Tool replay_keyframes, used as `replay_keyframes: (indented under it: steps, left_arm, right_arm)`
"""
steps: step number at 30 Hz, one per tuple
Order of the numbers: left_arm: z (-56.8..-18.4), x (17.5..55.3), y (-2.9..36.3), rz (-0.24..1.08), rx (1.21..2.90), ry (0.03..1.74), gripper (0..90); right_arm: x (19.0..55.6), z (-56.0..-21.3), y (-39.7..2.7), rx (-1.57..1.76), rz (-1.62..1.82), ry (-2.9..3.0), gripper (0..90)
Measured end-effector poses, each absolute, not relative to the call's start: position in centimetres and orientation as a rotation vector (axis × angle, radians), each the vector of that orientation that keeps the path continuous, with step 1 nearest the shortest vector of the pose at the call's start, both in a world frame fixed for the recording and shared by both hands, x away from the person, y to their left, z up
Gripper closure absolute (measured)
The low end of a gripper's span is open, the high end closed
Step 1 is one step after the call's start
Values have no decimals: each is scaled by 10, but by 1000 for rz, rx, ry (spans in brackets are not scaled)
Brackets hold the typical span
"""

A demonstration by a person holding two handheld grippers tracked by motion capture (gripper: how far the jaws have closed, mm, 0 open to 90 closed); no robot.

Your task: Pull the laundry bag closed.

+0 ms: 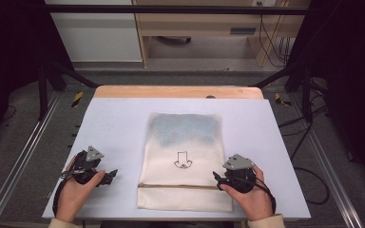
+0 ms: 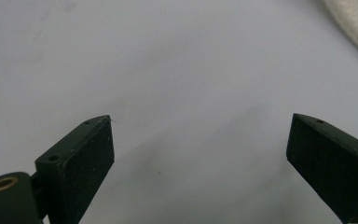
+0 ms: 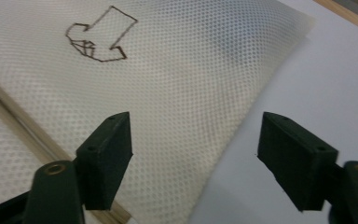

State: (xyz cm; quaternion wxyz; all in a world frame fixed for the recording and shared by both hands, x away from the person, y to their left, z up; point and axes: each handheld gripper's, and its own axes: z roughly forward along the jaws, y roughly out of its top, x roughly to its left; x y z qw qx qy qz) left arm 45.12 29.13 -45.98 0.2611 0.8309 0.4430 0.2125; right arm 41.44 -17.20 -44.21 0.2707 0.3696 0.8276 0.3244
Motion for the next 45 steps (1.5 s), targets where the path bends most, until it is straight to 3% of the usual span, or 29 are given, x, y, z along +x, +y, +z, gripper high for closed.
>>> replay_keyframes:
  steps: [10, 27, 45]
  left_arm:
    - [-457, 449, 296, 600, 2190, 1210, 75]
    - [-458, 449, 300, 599, 2199, 1243, 80]
    - [-458, 451, 300, 583, 2218, 1252, 84]
  right_arm:
    - [414, -435, -131, 867, 854, 2377, 407]
    - [433, -411, -57, 673, 862, 2553, 457]
    - [441, -406, -3, 491, 811, 2754, 600]
